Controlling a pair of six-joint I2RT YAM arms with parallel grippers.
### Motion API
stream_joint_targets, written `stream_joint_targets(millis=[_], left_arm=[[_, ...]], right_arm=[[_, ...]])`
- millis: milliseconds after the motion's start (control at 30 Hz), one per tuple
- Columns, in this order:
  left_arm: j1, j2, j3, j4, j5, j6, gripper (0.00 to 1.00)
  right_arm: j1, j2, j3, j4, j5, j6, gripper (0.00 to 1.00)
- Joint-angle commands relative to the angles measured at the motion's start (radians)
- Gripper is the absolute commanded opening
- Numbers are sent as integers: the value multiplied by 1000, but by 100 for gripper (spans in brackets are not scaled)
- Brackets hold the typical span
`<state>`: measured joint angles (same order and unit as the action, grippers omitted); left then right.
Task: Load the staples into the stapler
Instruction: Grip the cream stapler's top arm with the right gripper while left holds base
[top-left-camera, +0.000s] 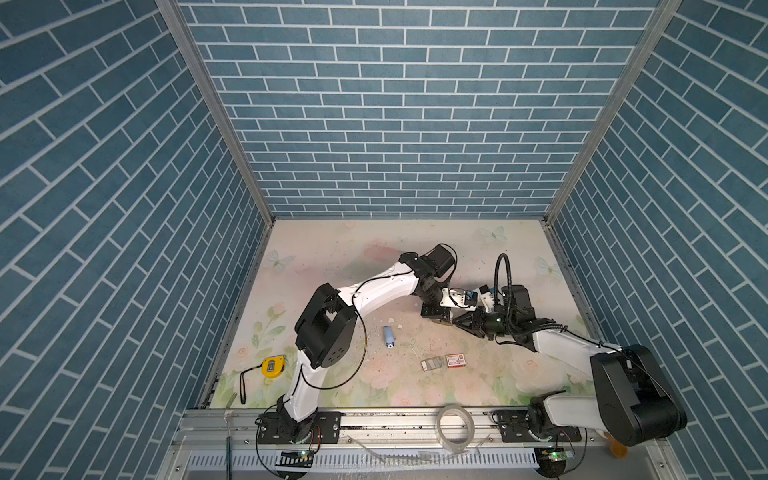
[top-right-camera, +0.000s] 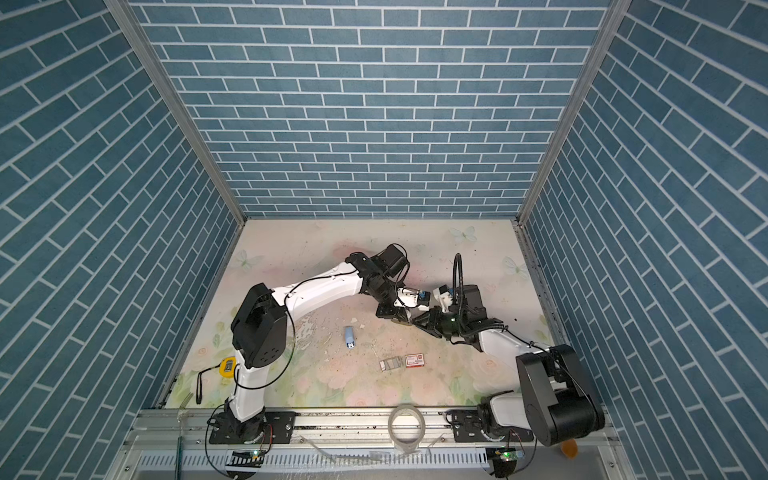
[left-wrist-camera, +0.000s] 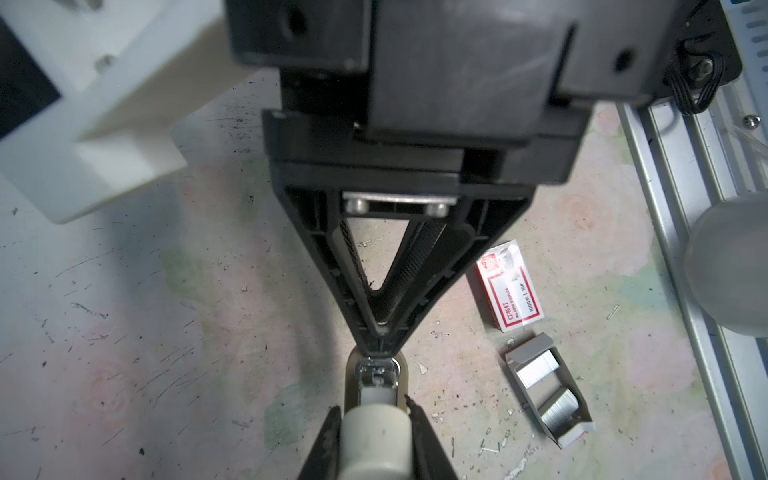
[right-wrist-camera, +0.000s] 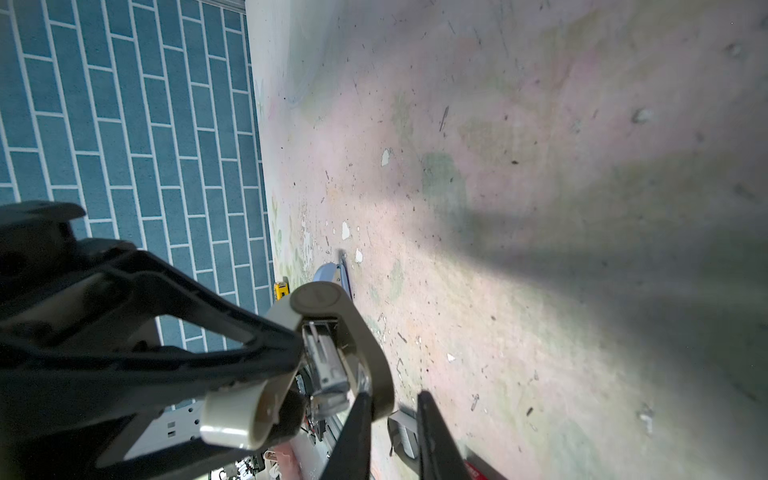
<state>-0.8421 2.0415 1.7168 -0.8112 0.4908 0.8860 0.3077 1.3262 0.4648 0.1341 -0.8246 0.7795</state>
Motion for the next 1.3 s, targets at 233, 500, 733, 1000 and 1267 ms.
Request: stream_joint_targets(millis=[233, 500, 733, 1000, 1267], left_arm=[[21, -34, 50, 33, 72, -86, 4], [39, -23, 95, 47, 123, -152, 3], [40, -16, 93, 64, 155, -190, 3], [47, -24, 65, 60, 115, -137, 3], [50, -53, 3, 57, 22, -10, 3]], right_arm=[[8, 26, 21, 24, -17, -18, 20], [17, 46, 2, 123, -21, 25, 20], [28, 59, 3, 176, 2, 45, 20], [28, -40, -15, 42, 56, -7, 24], [19, -232, -6, -113, 77, -52, 31]])
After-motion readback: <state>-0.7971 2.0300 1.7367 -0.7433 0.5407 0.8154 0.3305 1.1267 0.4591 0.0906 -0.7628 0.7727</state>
